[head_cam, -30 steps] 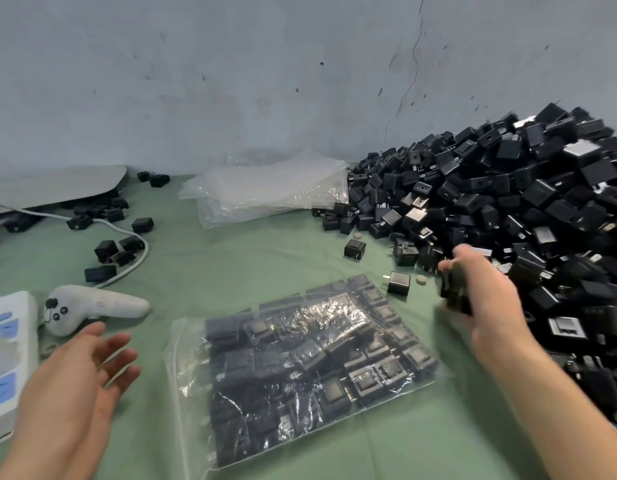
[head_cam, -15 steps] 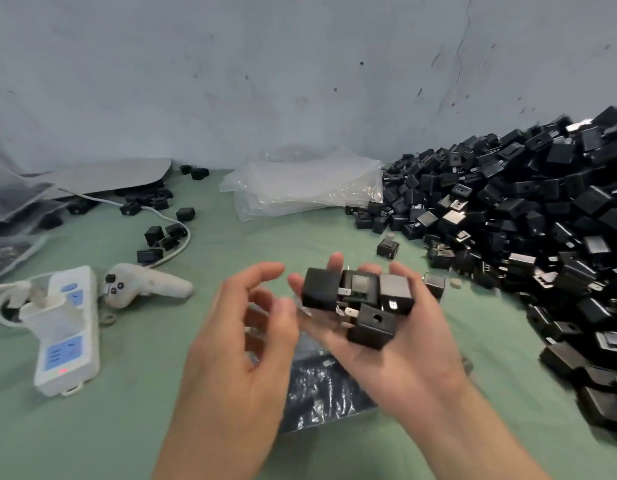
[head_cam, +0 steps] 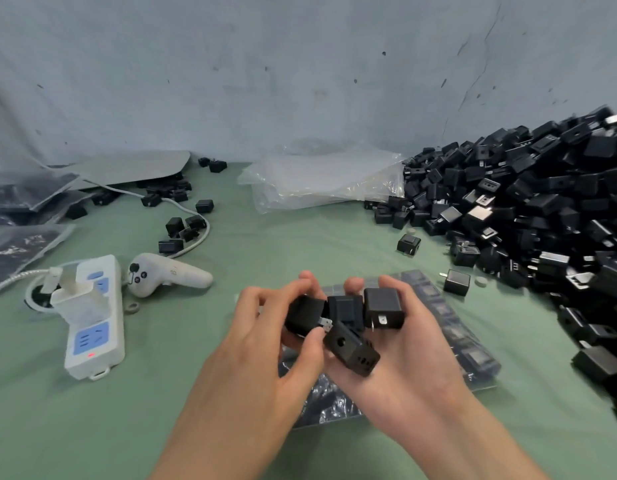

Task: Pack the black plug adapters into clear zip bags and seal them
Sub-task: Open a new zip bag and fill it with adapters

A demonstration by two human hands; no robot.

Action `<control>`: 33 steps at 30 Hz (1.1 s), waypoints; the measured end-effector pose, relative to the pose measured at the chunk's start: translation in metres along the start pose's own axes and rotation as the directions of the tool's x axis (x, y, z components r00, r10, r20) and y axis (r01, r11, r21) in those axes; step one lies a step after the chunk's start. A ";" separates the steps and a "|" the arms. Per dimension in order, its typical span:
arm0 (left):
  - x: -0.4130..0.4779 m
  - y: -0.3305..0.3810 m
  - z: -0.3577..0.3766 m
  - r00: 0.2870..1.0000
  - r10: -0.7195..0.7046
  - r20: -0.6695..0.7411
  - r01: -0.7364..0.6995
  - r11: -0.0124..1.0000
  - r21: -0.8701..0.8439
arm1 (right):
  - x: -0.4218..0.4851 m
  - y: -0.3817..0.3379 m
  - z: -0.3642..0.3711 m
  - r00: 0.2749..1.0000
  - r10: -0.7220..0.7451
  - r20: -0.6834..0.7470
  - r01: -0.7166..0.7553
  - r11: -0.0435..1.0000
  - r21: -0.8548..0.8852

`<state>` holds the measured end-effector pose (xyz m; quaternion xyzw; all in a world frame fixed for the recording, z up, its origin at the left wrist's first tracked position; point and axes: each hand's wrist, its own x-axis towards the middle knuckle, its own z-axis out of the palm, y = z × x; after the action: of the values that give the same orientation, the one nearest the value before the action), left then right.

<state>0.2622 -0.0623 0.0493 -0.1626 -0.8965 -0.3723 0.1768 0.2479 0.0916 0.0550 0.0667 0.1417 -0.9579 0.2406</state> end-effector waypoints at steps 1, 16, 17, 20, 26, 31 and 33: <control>0.000 0.000 0.001 1.000 -0.010 -0.011 0.010 1.000 0.005 | 0.000 0.002 0.002 1.000 0.005 -0.022 -0.005 1.000 -0.006; 0.011 -0.026 -0.018 0.840 -0.481 -0.253 0.301 0.799 -0.520 | -0.010 -0.118 -0.028 0.523 -0.848 -0.084 0.031 0.118 -0.993; 0.012 -0.034 -0.017 0.808 -0.544 -0.227 0.351 0.753 -0.556 | -0.011 -0.128 -0.042 0.441 -0.897 0.019 -0.144 -0.091 -0.985; 0.017 -0.053 -0.015 0.701 -0.710 -0.069 0.510 0.567 -0.646 | -0.008 -0.145 -0.072 0.437 -0.897 0.063 -0.530 -0.313 -0.788; 0.015 -0.077 -0.017 0.636 -0.764 0.104 0.662 0.472 -0.583 | 0.008 -0.157 -0.088 0.595 -0.803 -0.038 -0.710 -0.504 -0.492; 0.009 -0.083 -0.021 0.696 -0.704 0.141 0.680 0.584 -0.443 | 0.008 -0.158 -0.089 0.613 -0.790 -0.020 -0.702 -0.533 -0.472; 0.002 -0.082 -0.023 0.740 -0.644 0.194 0.664 0.655 -0.360 | 0.004 -0.156 -0.086 0.581 -0.814 0.002 -0.672 -0.481 -0.564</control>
<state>0.2306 -0.1339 0.0156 0.1289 -0.8006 -0.5845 -0.0287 0.1744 0.2474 0.0099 0.2124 0.9653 -0.1338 -0.0726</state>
